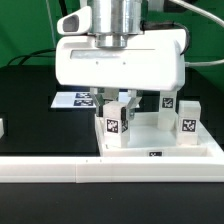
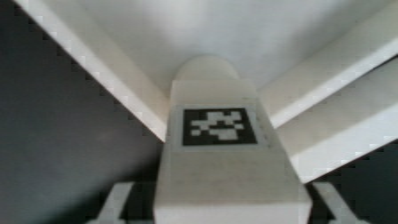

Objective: Assemble square table

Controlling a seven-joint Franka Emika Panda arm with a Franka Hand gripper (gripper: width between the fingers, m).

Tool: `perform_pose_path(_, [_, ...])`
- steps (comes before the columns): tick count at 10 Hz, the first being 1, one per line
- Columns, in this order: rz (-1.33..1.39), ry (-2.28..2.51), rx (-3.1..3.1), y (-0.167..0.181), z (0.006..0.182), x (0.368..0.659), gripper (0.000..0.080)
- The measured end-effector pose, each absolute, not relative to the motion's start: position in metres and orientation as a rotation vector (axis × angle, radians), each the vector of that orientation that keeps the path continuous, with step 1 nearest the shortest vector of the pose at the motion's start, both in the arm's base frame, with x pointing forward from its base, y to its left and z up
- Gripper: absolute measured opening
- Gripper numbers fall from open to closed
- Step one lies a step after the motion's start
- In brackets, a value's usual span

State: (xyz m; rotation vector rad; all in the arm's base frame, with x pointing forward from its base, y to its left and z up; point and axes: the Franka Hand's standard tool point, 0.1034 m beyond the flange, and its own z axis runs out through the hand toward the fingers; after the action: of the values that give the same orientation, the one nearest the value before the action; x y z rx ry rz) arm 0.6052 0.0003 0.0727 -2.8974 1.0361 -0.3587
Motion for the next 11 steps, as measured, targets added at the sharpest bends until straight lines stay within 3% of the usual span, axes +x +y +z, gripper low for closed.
perform_pose_path(4, [-0.320,1.587,-2.624,0.0003,0.0723,0.6035,0.0291])
perform_pose_path(6, [-0.308,1.727,-2.510,-0.0014,0.0726,0.6033,0.0292])
perform_pose_path(7, [-0.309,1.734,-2.502,-0.0016,0.0729,0.6036,0.0340])
perform_pose_path(8, [-0.313,1.679,-2.547,-0.0015,0.0728,0.6036,0.0340])
perform_pose_path(9, [-0.321,1.528,-2.654,-0.0022,0.0728,0.6036,0.0525])
perform_pose_path(10, [-0.323,1.468,-2.692,-0.0022,0.0728,0.6037,0.0525])
perform_pose_path(11, [-0.329,1.357,-2.759,-0.0023,0.0732,0.6042,0.0623])
